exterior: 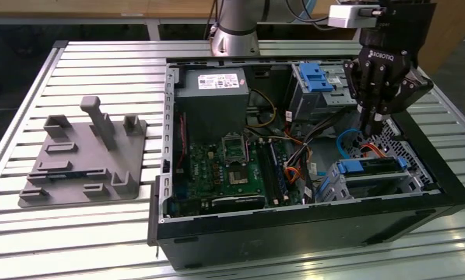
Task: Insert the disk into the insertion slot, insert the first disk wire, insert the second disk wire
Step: 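Insert the second disk wire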
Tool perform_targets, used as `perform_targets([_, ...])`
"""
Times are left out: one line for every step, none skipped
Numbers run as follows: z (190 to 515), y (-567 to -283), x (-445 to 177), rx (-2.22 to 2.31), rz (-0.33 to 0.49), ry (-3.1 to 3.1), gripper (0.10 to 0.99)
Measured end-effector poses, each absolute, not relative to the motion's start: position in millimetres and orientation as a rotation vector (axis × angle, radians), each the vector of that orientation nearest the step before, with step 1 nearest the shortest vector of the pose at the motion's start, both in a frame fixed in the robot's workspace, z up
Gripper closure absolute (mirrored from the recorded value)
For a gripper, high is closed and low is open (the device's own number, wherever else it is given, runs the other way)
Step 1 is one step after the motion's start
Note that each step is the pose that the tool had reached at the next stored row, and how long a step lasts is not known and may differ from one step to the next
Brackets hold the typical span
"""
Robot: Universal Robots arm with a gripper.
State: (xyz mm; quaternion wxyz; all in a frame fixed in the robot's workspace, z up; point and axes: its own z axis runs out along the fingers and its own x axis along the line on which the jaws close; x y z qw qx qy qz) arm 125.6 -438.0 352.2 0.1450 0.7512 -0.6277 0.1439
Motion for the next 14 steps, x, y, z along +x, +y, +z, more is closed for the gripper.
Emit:
perform_targets([352.2,-437.9,125.7,2.162,0.415,-1.808,0.847])
perform_targets([352.2,-437.9,125.8,2.16,0.415,-1.808,0.847])
perform_targets([351.9,-437.9,125.9,2.158,0.415,-1.808,0.847])
perform_targets([351.6,-437.9,126.2,2.157,0.415,-1.81,0.847])
perform_targets([351.3,-437.9,126.4,2.155,0.414,-1.811,0.847])
perform_targets([351.0,-437.9,126.7,2.154,0.414,-1.812,0.847])
perform_targets([350.7,-437.9,127.1,2.152,0.414,-1.814,0.847])
perform_targets([350.4,-437.9,127.3,2.15,0.414,-1.815,0.847])
perform_targets([350.2,-437.9,127.5,2.149,0.413,-1.816,0.847])
perform_targets([350.0,-437.9,127.6,2.147,0.413,-1.818,0.847])
perform_targets([349.7,-437.9,127.7,2.145,0.412,-1.82,0.847])
perform_targets([349.4,-437.9,127.8,2.142,0.411,-1.823,0.847])
perform_targets([349.1,-437.9,127.8,2.139,0.41,-1.825,0.847])
perform_targets([348.9,-437.9,127.8,2.136,0.409,-1.827,0.847])
